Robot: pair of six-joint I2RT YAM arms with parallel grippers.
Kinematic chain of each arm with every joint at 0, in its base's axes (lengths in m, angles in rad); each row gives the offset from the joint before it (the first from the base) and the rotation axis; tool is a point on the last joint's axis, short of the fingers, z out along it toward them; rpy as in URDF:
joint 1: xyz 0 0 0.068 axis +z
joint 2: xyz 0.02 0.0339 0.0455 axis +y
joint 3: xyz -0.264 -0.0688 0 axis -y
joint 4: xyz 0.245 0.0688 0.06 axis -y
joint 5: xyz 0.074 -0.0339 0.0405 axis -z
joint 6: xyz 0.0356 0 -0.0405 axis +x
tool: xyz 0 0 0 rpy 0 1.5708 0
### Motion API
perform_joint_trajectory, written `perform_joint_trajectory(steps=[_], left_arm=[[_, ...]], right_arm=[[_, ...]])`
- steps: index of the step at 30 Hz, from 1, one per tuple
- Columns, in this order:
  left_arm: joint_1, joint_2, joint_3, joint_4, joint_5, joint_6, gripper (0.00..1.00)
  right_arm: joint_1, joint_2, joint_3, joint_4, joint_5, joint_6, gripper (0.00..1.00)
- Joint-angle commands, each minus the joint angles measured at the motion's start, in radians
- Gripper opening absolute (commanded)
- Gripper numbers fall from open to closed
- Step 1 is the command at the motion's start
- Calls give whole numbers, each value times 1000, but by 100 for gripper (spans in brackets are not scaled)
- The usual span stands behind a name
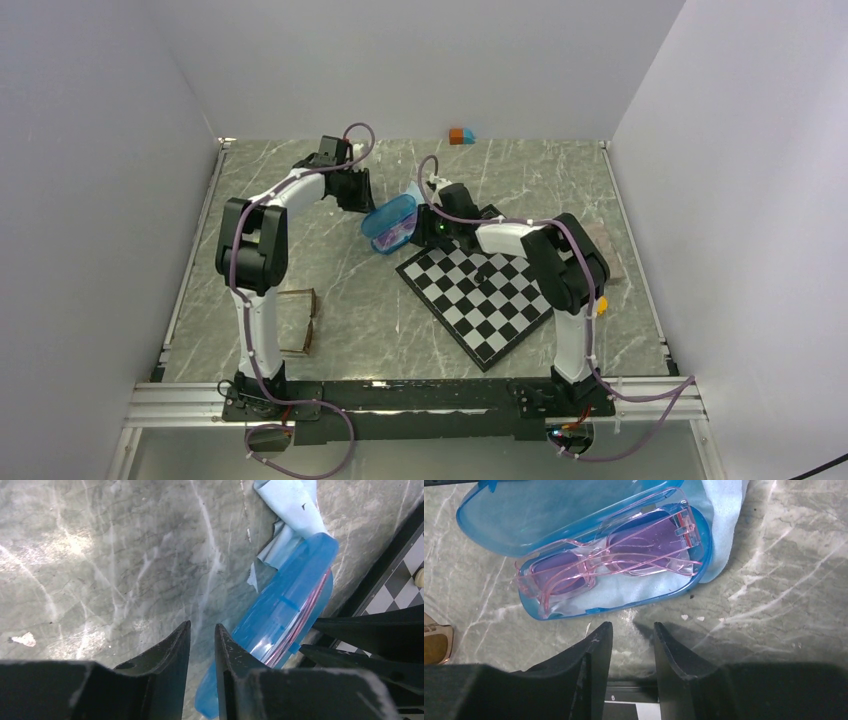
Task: Organize the sunglasses
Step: Close the case with sunglasses at the center of the board.
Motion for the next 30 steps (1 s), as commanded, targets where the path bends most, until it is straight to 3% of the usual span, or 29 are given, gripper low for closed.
perform_joint_trajectory(steps=[1,5,12,17,24,30], left_arm=[[-32,-27,4,30,-2,-11,29],[-76,-37,13,-9,-146,4,24],[-190,-49,31,-84,-419,12,20],[-236,-30,63,-148,-539,-6,20],[-202,-71,37,-166,-520,-100,22],[-202,-141,5,-156,-544,-133,29]], right_arm=[[12,39,44,-36,17,-45,38],[24,59,67,-51,18,-55,33],[39,71,80,-48,18,-47,32],[41,67,75,-42,22,-36,32],[41,56,59,-35,25,-24,31],[41,58,61,-32,19,-16,31]])
